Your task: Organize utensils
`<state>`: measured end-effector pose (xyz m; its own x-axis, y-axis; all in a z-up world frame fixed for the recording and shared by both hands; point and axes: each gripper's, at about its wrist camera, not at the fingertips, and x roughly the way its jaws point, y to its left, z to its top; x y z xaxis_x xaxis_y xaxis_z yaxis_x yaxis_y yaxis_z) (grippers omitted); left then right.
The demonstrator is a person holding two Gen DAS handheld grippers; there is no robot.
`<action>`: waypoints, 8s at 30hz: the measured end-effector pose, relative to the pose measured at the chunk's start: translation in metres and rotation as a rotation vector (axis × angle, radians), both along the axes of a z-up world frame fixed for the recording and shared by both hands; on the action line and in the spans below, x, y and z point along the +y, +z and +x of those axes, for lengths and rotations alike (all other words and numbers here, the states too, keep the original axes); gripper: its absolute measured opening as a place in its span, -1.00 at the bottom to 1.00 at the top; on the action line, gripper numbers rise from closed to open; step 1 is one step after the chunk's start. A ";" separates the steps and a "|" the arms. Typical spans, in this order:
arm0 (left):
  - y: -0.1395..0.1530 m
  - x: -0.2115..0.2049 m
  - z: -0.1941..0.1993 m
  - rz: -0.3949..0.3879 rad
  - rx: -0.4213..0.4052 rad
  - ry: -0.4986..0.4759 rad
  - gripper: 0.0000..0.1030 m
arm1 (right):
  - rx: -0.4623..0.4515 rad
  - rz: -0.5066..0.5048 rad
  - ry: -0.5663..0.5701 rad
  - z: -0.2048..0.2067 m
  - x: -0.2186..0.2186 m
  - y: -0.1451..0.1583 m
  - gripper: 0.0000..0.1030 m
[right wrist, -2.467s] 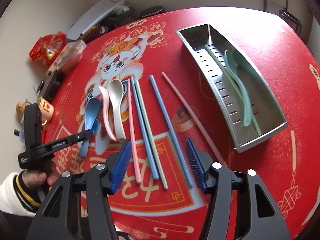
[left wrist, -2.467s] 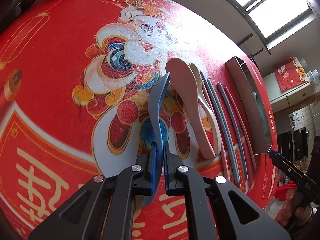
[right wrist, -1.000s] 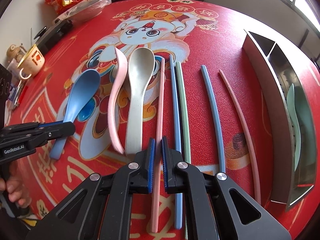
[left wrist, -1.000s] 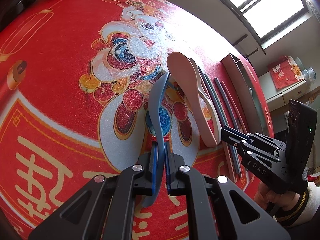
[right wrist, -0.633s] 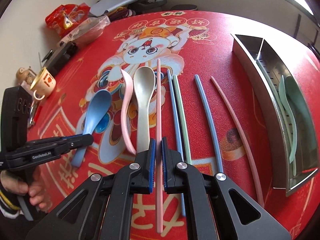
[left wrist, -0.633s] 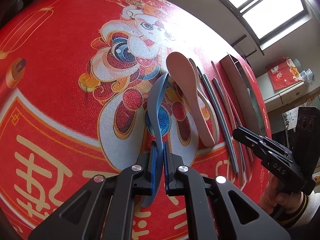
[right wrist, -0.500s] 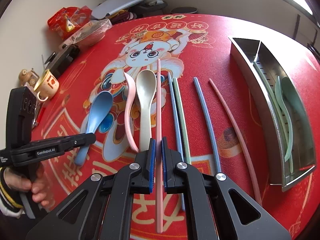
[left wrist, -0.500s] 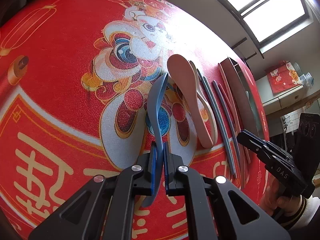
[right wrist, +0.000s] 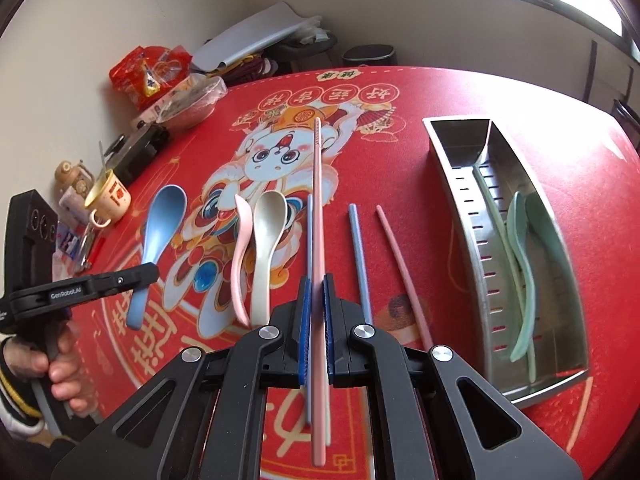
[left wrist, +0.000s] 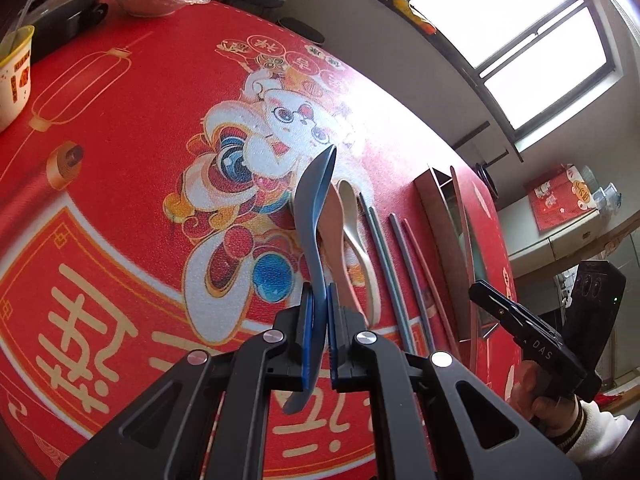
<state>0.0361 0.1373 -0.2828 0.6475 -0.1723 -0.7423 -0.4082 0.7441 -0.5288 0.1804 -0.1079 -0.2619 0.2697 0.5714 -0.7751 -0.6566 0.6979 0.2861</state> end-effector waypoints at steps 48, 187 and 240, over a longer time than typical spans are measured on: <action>0.039 -0.141 0.067 0.037 -0.030 0.140 -0.88 | 0.205 -0.100 -0.019 0.131 -0.060 -0.054 -0.85; -0.024 -0.049 0.066 0.180 0.114 0.034 -0.53 | 0.083 -0.088 -0.230 0.040 -0.116 0.004 0.70; -0.037 -0.043 0.030 0.084 0.155 -0.030 -0.48 | 0.195 -0.067 -0.226 0.039 -0.086 -0.016 0.70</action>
